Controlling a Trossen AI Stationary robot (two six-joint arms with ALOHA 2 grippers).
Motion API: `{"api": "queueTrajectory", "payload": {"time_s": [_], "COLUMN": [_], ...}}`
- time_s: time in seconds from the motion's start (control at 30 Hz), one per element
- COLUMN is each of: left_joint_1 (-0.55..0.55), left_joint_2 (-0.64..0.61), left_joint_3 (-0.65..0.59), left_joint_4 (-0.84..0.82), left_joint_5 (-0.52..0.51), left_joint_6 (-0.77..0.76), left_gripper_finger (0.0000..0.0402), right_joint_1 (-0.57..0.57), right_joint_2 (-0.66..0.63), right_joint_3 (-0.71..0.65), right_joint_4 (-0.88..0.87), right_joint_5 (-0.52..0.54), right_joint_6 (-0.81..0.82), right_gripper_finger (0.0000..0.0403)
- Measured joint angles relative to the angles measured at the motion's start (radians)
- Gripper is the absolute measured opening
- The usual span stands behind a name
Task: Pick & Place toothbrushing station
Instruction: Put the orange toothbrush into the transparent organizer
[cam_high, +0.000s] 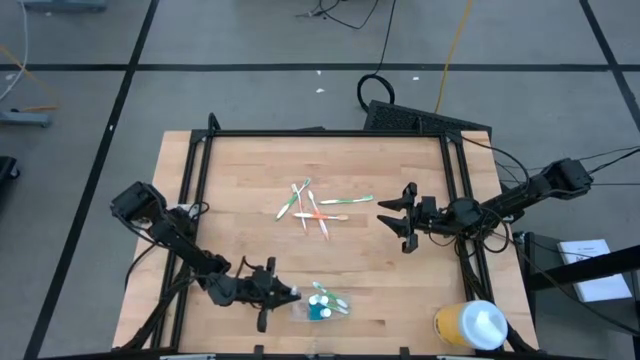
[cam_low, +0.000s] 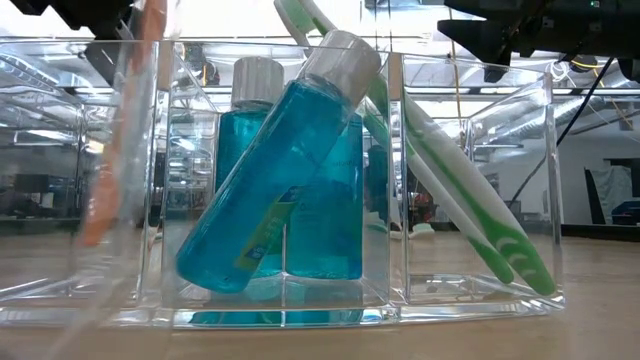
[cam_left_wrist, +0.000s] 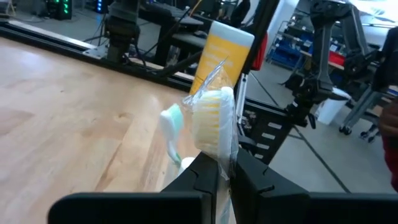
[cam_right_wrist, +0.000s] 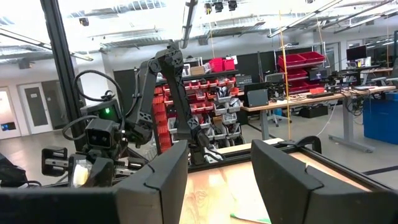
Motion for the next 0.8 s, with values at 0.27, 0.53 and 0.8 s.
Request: {"api": "queueTrajectory", "payload": {"time_s": [0.27, 0.53, 0.8], "left_joint_1": [-0.002, 0.003, 0.004], "left_joint_2": [0.000, 0.058, 0.080], "left_joint_3": [0.000, 0.000, 0.001], "left_joint_4": [0.000, 0.015, 0.022], "left_joint_5": [-0.022, -0.059, -0.076], "left_joint_6": [-0.031, -0.102, -0.134], "left_gripper_finger": [0.0018, 0.0014, 0.0027], "right_joint_1": [0.000, 0.000, 0.000], "right_joint_2": [0.000, 0.000, 0.000], "right_joint_3": [0.000, 0.000, 0.000], "right_joint_4": [0.000, -0.001, -0.007], "right_joint_5": [0.000, 0.000, 0.000], "right_joint_6": [0.000, 0.000, 0.000], "right_gripper_finger": [0.0166, 0.0166, 0.0166]}}
